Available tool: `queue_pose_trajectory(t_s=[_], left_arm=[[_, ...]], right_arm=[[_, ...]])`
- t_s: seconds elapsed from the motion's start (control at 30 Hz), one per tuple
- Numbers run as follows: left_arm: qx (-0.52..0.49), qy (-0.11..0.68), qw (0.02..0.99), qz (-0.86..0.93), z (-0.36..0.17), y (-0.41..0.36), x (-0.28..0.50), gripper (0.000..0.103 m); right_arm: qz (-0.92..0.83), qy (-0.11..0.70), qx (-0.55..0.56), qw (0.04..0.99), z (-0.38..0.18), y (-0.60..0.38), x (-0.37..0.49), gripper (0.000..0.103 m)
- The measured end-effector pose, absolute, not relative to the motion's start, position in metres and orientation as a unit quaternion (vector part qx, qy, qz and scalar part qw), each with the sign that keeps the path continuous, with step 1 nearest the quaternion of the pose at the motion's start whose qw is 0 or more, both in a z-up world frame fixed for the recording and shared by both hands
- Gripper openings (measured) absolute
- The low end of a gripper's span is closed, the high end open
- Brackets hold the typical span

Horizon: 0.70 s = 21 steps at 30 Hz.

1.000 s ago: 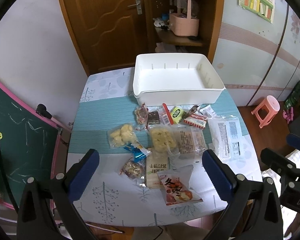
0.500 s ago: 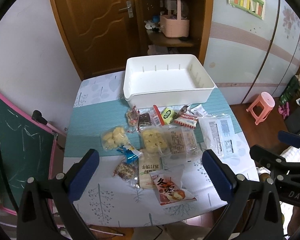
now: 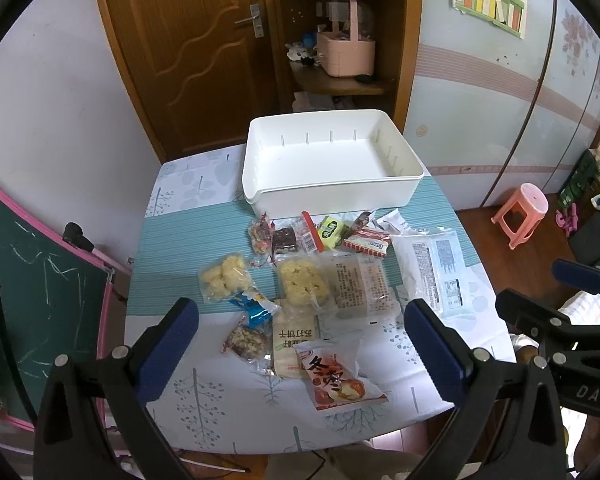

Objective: Organize snacks

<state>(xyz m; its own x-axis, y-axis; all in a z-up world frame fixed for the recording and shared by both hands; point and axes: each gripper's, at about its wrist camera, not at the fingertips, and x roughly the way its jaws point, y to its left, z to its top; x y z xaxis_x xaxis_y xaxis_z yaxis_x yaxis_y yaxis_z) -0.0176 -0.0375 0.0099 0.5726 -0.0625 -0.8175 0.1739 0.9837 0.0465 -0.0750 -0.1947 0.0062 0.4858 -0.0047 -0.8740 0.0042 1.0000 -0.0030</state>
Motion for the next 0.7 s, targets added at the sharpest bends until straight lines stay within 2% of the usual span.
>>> queue_pose_trajectory(t_s=[0.7], left_arm=[[0.035, 0.497, 0.864, -0.064, -0.011, -0.017, -0.003, 0.102]], right_arm=[[0.020, 0.522, -0.018, 0.852, -0.003, -0.179, -0.070, 0.086]])
